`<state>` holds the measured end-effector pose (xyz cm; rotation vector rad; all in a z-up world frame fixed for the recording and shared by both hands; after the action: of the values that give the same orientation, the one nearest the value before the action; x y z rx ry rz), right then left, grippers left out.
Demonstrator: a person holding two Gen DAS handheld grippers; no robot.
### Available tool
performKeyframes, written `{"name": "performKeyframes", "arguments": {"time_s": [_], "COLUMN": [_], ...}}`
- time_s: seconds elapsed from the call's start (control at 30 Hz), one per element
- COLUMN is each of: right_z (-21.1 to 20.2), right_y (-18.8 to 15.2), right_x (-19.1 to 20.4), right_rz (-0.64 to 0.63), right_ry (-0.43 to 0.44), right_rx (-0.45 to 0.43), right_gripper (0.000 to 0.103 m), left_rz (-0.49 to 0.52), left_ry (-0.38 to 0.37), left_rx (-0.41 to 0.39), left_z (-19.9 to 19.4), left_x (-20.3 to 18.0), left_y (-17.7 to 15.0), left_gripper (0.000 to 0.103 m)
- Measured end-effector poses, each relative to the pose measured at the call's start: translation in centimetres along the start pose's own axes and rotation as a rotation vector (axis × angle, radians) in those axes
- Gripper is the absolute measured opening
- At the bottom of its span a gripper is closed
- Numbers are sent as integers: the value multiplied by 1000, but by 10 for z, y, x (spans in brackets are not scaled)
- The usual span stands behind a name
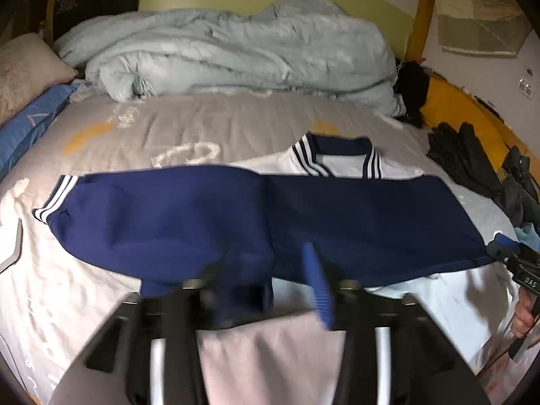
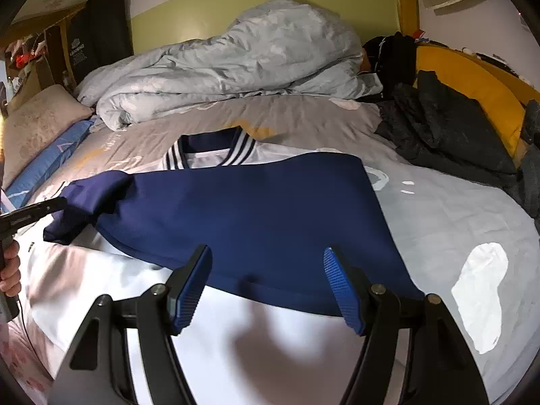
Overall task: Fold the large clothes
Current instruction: 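Grasp a striped navy cuff with the left tool and fold it across the body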
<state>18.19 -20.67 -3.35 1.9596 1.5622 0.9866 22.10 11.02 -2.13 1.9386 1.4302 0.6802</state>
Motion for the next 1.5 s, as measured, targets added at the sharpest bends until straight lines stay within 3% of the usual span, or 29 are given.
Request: {"name": "performKeyframes", "arguments": {"time_s": [0.13,0.27,0.43,0.5,0.53,0.67,0.73,0.83,0.9,0.93,0.97,1.03,1.2,1.37,1.5], "right_z": [-1,1,4,6,7,10,13,17,20,20,20,20,16,9,4], "right_y": [2,0,-4,-5,-5,-7,-8,-11,-11,-12,-12,-11,-9,0,5], "right_x": [-5,-5,-2,-2,-2,-3,-4,-7,-8,-8,-8,-8,-8,-9,-15], "right_rz": [12,12,-13,-18,-17,-13,-6,19,25,25,25,20,7,24,33], "right_ry": [-8,-12,-21,-23,-21,-22,-18,-11,-10,-11,-11,-11,-23,-27,-48], "right_rx": [-1,8,13,18,22,34,46,72,81,83,83,80,64,39,20], "right_gripper": [67,67,67,67,67,67,67,67,67,67,67,67,67,67,67], "left_rz": [-28,-100,-226,-228,-239,-394,-477,-543,-579,-583,-563,-521,-427,-167,-31], "left_ry": [14,129,258,377,393,336,274,251,240,247,273,273,295,301,258], "left_rx": [-79,-103,-22,25,48,111,137,194,228,226,221,198,-13,-248,-317], "left_z": [-24,-33,-13,-5,0,22,35,52,60,61,60,57,12,-63,-88], "left_x": [19,73,159,193,208,247,257,264,262,262,262,257,223,124,42], "left_y": [13,20,2,-7,-13,-36,-49,-69,-82,-86,-86,-78,-25,52,95], "left_gripper": [58,64,64,64,64,64,64,63,58,47,24,4,3,3,3]}}
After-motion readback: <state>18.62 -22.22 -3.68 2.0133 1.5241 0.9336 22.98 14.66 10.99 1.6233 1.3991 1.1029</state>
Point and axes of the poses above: each gripper's, at about its wrist camera, not at the fingertips, and z roughly the way its jaws point, x to its left, y to its top, the point moved 9 cm from there along z, roughly the way its jaws point, and after that the axes turned 14 degrees about z, right-handed, at the moved point
